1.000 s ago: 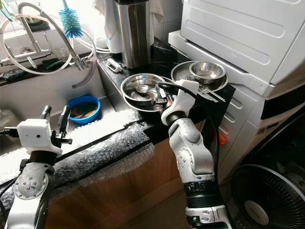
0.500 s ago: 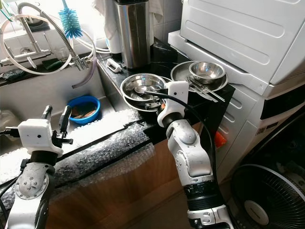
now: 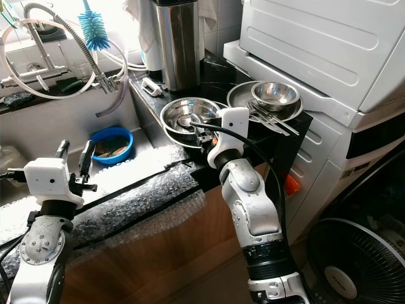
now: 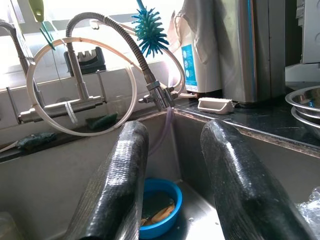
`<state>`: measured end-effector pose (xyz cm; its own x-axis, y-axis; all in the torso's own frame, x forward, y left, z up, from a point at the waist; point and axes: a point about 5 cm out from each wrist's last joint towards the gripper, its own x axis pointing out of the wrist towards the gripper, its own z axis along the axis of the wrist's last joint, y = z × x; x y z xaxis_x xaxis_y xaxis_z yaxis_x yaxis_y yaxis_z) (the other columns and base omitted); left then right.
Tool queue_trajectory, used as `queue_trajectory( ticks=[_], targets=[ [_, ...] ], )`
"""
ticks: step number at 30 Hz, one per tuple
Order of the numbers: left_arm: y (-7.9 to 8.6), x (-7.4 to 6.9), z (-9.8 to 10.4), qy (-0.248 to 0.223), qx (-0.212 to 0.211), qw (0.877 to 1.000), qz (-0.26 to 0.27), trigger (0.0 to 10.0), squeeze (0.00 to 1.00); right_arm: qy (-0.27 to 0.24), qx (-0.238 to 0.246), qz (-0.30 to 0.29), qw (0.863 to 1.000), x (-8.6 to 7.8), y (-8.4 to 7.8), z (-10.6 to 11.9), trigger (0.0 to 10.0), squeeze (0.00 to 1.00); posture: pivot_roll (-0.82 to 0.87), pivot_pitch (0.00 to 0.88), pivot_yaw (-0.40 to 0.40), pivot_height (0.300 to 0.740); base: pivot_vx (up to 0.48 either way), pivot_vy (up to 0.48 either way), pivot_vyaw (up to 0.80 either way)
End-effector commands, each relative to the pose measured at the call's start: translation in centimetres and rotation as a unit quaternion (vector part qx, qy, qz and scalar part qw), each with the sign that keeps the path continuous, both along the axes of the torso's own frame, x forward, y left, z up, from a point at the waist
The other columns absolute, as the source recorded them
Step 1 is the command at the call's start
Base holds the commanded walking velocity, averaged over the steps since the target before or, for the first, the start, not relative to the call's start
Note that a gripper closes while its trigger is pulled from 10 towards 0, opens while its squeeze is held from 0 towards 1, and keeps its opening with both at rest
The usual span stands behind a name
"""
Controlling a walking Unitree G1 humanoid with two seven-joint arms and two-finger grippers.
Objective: Kitchen organization
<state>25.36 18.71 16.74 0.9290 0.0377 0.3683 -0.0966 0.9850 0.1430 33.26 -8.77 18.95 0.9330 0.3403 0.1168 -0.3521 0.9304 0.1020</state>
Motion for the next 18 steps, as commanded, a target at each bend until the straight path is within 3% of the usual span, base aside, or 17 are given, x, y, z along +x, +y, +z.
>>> queue_trajectory(
  ticks=[1,2,3,5,11,15,18],
  targets=[
    [-0.1,0.0,0.3,-0.004,0.009,1.0,-0.003,10.0,0.0,-0.018,-0.006,0.006,1.0,-0.2,0.3,0.5,10.0,0.92,-0.12,0.0,0.054,0.74,0.0,0.0,0.0],
    [0.0,0.0,0.3,-0.005,0.009,1.0,-0.002,10.0,0.0,-0.026,-0.009,0.005,1.0,-0.2,0.3,0.7,10.0,0.22,-0.12,0.0,0.054,0.74,0.0,0.0,0.0],
    [0.0,0.0,0.4,-0.006,0.01,1.0,-0.001,10.0,0.0,-0.044,-0.009,0.002,0.999,-0.2,0.3,1.1,10.0,0.0,-0.12,0.0,0.052,0.74,0.0,0.0,0.0],
    [0.1,0.0,0.4,-0.007,0.01,1.0,0.001,10.0,0.0,-0.093,0.003,-0.016,0.996,-0.4,-0.1,2.6,10.0,0.0,-0.12,0.0,0.053,0.74,0.0,0.0,0.0],
    [0.2,0.0,0.4,-0.008,0.01,1.0,0.004,10.0,0.0,-0.145,0.033,-0.059,0.987,-0.7,-1.7,4.6,10.0,0.0,-0.12,0.0,0.055,0.74,0.0,0.0,0.0],
    [0.2,0.0,0.4,-0.007,0.009,1.0,0.003,10.0,0.0,-0.149,0.049,-0.086,0.984,-0.7,-2.7,4.8,10.0,0.0,-0.13,0.0,0.056,0.74,0.0,0.0,0.0],
    [0.1,0.1,0.3,-0.006,0.009,1.0,0.001,10.0,0.0,-0.119,0.086,-0.11,0.983,-0.5,-3.7,4.1,10.0,0.0,-0.13,0.0,0.058,0.74,0.0,0.0,0.0]
  ],
)
